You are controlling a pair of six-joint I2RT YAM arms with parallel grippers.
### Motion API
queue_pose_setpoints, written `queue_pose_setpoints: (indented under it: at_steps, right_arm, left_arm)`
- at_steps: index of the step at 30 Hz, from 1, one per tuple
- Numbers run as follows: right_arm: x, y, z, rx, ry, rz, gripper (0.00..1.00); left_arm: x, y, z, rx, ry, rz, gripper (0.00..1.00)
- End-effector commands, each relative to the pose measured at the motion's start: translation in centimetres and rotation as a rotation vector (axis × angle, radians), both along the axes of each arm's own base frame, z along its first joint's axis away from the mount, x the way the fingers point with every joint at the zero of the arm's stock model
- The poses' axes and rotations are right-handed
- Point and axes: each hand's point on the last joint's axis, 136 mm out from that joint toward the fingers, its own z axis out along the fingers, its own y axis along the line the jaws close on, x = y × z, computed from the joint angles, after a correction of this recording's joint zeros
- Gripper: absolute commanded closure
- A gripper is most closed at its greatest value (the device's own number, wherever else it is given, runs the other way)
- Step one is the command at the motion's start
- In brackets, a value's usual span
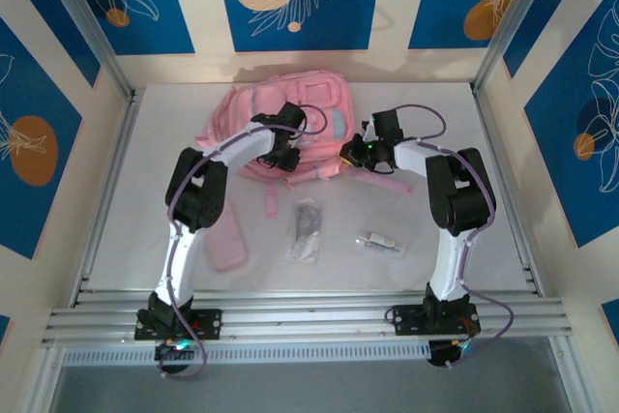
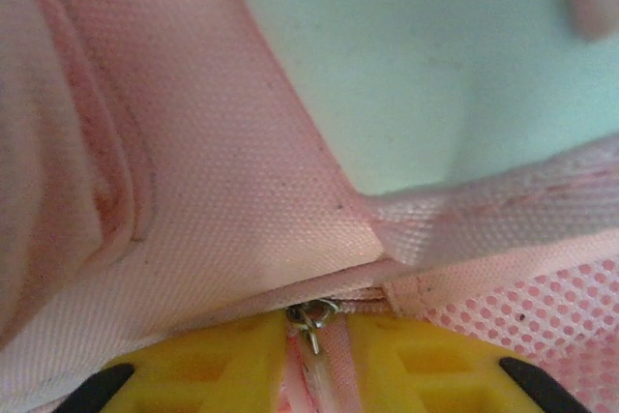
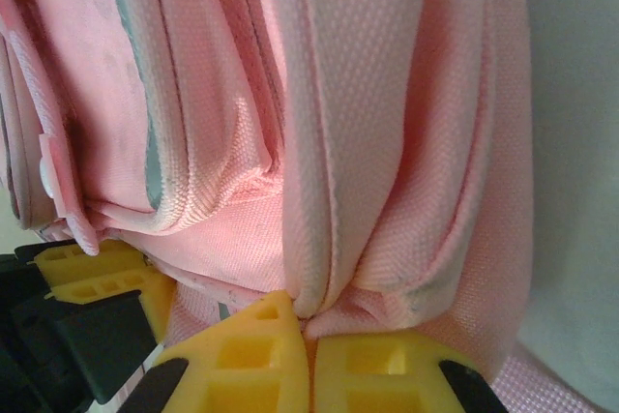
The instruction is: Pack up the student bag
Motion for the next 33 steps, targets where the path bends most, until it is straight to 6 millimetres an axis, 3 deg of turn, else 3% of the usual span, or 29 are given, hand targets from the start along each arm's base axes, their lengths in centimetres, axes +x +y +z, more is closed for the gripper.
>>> queue_pose_setpoints:
  at_steps: [1,7,10,18,21,27,33]
  right_arm:
    - [-2.6,1.4,-2.7,0.004,0.110,0.066,1.00]
    - [-2.3,1.0,-2.6,0.012,0.103,0.050,1.00]
    - [-2.1,0.8,-2.4,0.014,0.098,0.048,1.00]
    - [-1.4,-1.3,-2.0,-0.040,0.076,0.033,1.00]
    - [-1.3,-1.9,-2.0,-0.077,0.069,0.033,1.00]
    - [-1.3,-1.9,-2.4,-0.122,0.059,0.055,1.00]
    - [-0.7,-3.3,-2.9,-0.191,0.048,0.048,1.00]
  left_arm:
    - [-1.9,0.9,-5.4,0.059,0.126,0.009,0.86]
    - [-1.9,0.5,-5.9,0.041,0.140,-0.004,1.00]
    - [-2.1,0.1,-5.1,0.012,0.147,-0.010,1.00]
    - [-2.9,-1.4,4.3,-0.148,0.093,-0.067,1.00]
    - [-3.6,-1.1,6.0,-0.192,0.135,-0.063,1.00]
    - [-3.7,0.4,5.4,-0.209,0.208,-0.026,1.00]
    - [-3.1,4.6,3.7,-0.034,0.203,-0.014,1.00]
